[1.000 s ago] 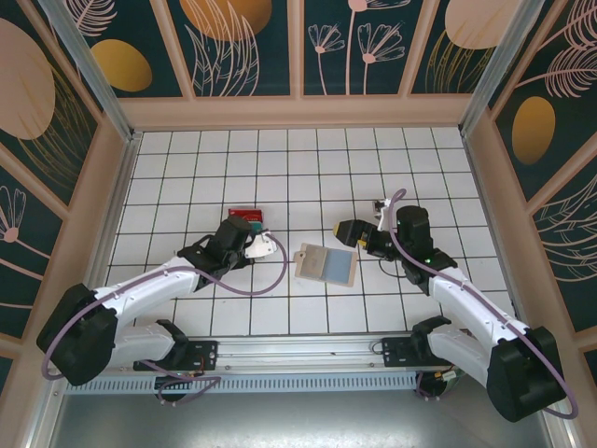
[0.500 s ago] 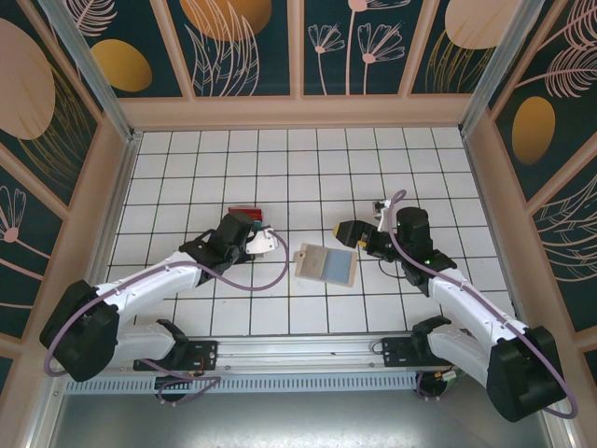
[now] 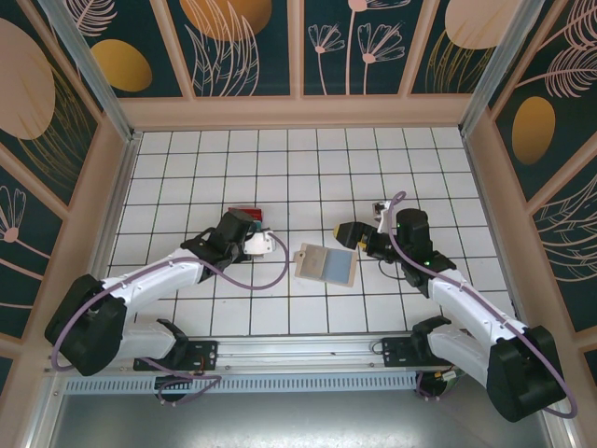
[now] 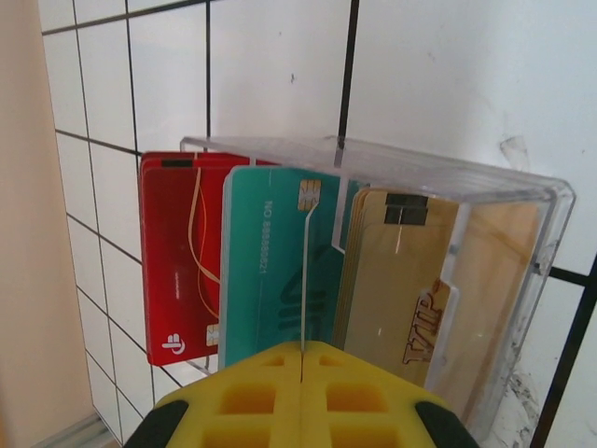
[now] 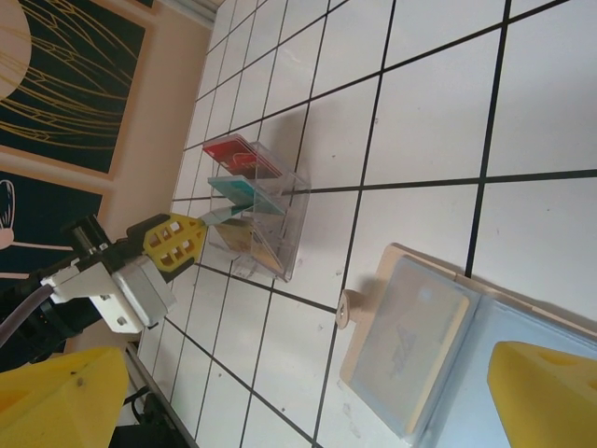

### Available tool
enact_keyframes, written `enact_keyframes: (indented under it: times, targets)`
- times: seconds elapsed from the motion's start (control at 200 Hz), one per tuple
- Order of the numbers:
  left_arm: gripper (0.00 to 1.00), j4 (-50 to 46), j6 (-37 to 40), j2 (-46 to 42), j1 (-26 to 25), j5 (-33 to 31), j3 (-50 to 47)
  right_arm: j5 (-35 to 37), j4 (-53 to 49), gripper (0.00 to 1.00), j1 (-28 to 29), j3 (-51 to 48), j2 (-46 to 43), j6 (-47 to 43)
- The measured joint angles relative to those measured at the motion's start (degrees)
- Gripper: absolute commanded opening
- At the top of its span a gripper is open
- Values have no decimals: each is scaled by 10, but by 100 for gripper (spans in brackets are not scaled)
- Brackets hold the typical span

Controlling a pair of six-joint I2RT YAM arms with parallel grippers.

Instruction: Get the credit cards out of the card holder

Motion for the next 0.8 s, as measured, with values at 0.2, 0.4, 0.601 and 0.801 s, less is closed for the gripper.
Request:
enact_keyframes:
  times: [0.2,0.4,0.601,0.801]
  targets:
    - [5,19,8,6,1,0,-7,0,2,99,0,0,0,2]
    - [31,41,11,10,3,-3,-9,0,6,99,0,-7,0,6]
    - [40,74,10,21,10,-12,-9,0,6,99,0,-10,0,11]
    - [51,106,-11,30,25,-22,-9,0,6,99,0,-11,-7,13]
